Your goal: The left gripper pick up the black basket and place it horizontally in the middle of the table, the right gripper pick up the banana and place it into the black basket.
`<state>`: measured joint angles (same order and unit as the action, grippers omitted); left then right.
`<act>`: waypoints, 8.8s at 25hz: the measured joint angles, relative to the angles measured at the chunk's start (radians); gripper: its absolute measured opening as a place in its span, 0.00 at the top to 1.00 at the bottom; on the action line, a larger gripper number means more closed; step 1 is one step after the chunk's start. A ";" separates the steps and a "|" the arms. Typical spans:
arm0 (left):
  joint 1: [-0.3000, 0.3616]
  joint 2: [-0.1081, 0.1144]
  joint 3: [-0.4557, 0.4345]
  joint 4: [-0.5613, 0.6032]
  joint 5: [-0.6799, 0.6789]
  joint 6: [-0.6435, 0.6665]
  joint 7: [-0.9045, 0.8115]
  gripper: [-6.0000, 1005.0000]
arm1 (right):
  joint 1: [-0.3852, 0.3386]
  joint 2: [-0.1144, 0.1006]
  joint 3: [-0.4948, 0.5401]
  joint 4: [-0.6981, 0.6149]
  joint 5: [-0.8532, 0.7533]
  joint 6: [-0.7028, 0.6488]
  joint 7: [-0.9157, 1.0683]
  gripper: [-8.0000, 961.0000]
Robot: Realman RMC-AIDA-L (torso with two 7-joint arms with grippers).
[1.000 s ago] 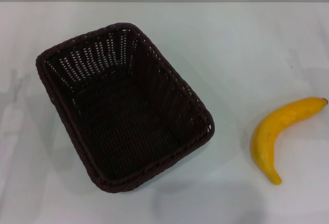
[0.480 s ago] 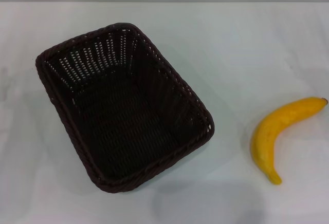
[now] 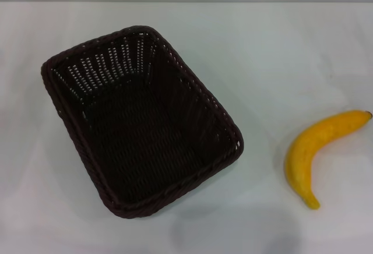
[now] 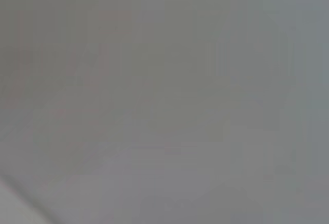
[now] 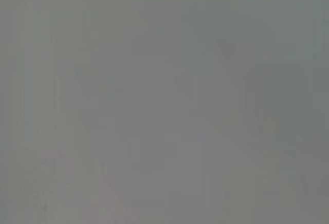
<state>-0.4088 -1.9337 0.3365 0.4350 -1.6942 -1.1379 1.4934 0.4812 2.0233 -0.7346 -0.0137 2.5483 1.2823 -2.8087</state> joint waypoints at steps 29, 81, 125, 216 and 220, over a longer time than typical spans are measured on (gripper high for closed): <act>-0.620 0.123 0.504 0.162 1.069 -0.240 -0.390 0.14 | 0.038 0.005 -0.001 0.035 -0.025 0.023 0.052 0.12; -0.543 0.145 0.322 0.068 0.999 -0.351 -0.550 0.78 | 0.026 0.001 0.006 0.026 -0.019 0.030 0.054 0.12; -0.325 -0.037 0.281 -0.001 0.580 -0.005 -0.830 0.71 | -0.086 -0.019 0.216 -0.144 -0.013 -0.130 0.040 0.12; -0.036 -0.134 0.175 -0.219 -0.764 0.137 0.912 0.20 | 0.092 0.000 -1.047 -1.593 -2.028 0.365 3.388 0.19; -0.039 -0.134 0.174 -0.219 -0.764 0.140 0.912 0.20 | 0.100 0.000 -1.049 -1.563 -2.032 0.351 3.386 0.20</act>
<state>-0.4475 -2.0673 0.5108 0.2162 -2.4581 -0.9980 2.4053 0.5807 2.0233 -1.7832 -1.5765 0.5160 1.6334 0.5770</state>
